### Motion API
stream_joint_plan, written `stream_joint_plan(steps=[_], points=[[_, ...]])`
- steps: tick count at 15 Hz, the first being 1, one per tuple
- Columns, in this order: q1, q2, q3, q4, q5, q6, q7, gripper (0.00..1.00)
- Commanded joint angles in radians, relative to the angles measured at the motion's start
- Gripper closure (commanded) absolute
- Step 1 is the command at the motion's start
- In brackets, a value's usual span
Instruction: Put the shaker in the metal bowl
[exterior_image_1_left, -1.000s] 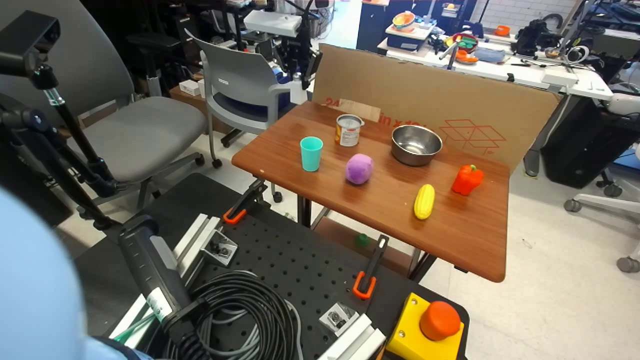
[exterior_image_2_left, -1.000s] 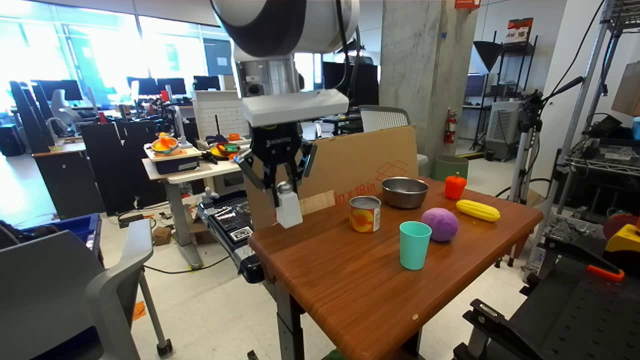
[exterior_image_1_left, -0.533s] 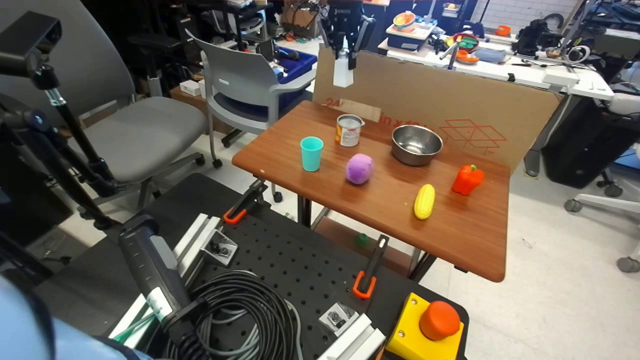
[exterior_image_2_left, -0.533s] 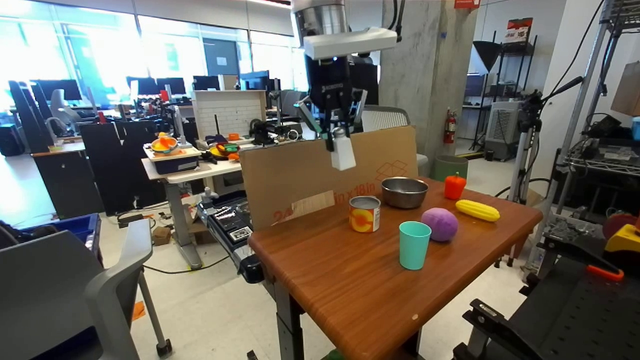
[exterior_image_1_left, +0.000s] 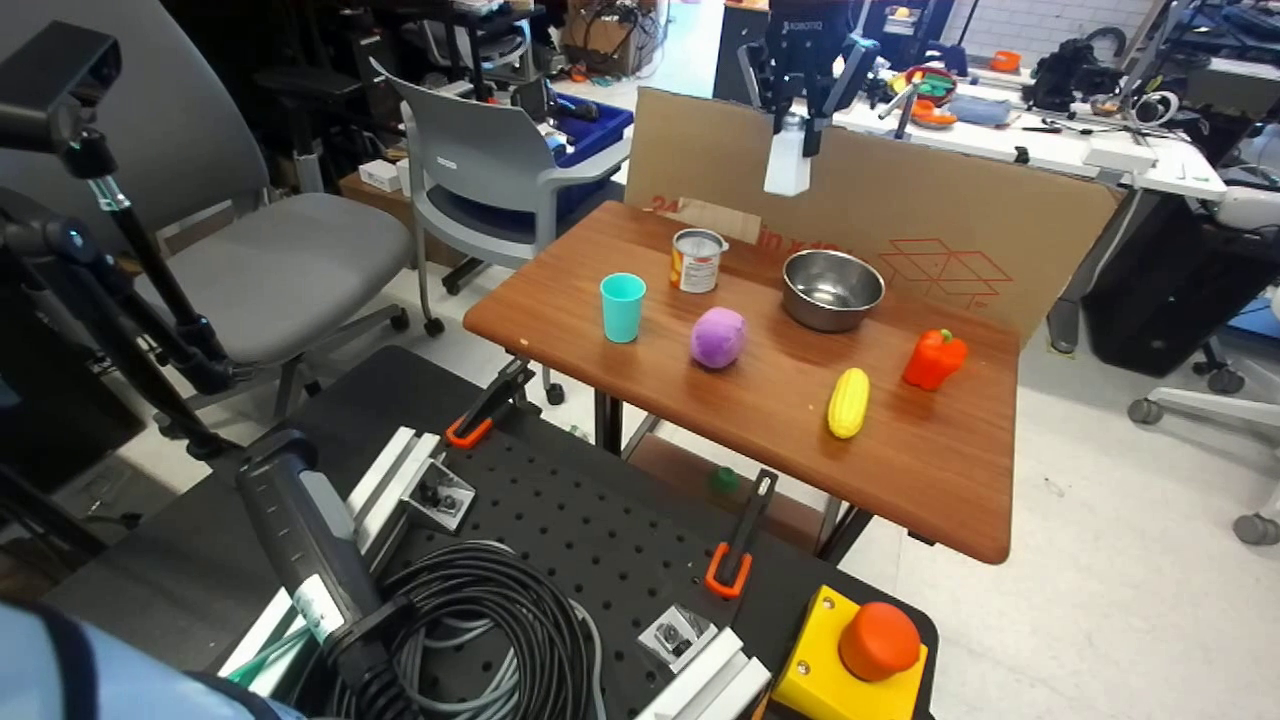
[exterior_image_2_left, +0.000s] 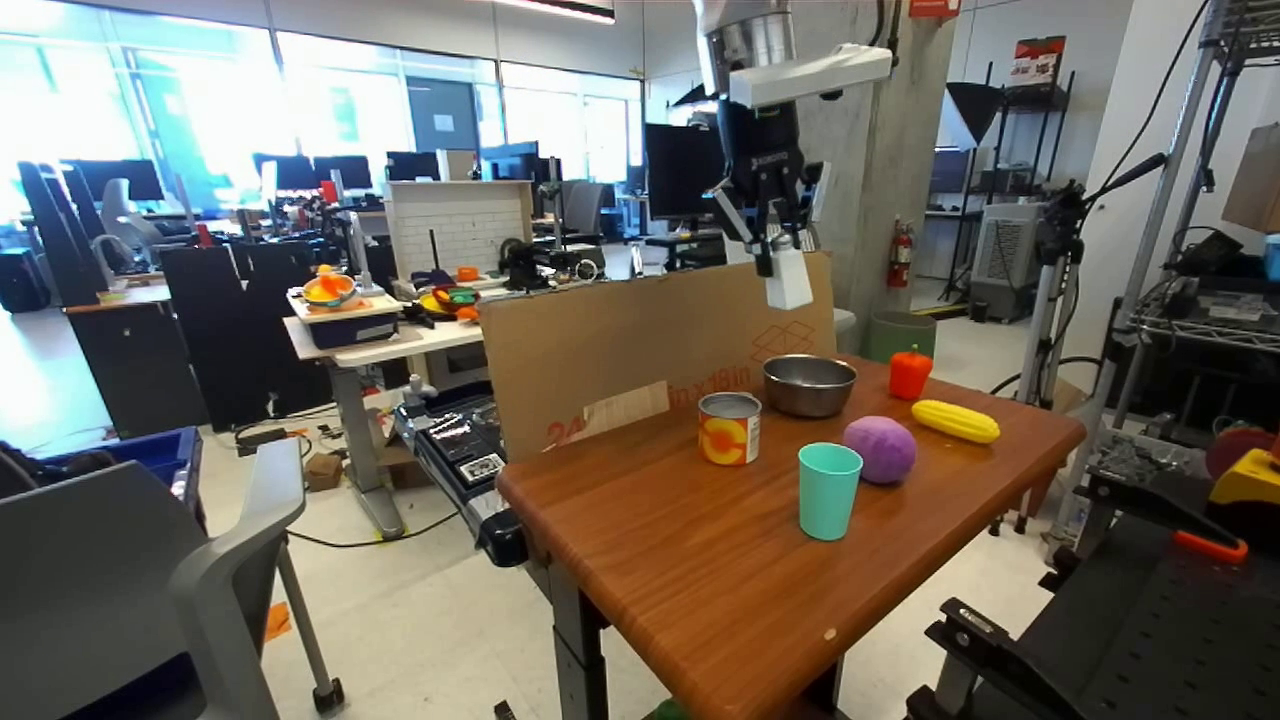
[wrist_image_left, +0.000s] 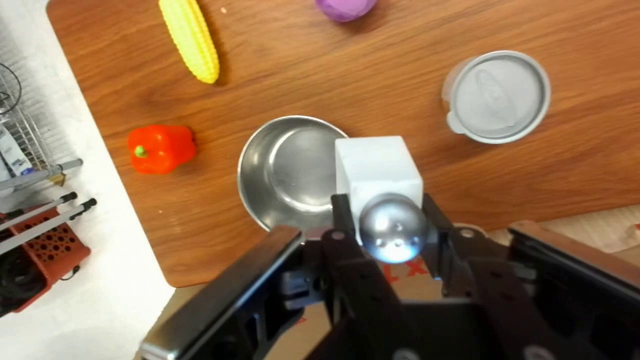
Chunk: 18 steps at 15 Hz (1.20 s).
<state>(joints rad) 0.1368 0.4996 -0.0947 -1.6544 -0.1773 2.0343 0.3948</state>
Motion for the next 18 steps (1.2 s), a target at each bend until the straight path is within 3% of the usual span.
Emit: stream_joint_plan(steps=[1, 5, 8, 12, 18], points=[[-0.031, -0.016, -0.030, -0.052, -0.068, 0.073, -0.002, 0.91], [-0.034, -0.014, -0.083, -0.106, -0.180, 0.223, 0.045, 0.91], [-0.043, -0.011, -0.098, -0.153, -0.198, 0.314, 0.053, 0.91], [-0.053, 0.006, -0.103, -0.202, -0.178, 0.411, 0.038, 0.91], [-0.092, 0.038, -0.046, -0.226, -0.061, 0.512, -0.049, 0.91]])
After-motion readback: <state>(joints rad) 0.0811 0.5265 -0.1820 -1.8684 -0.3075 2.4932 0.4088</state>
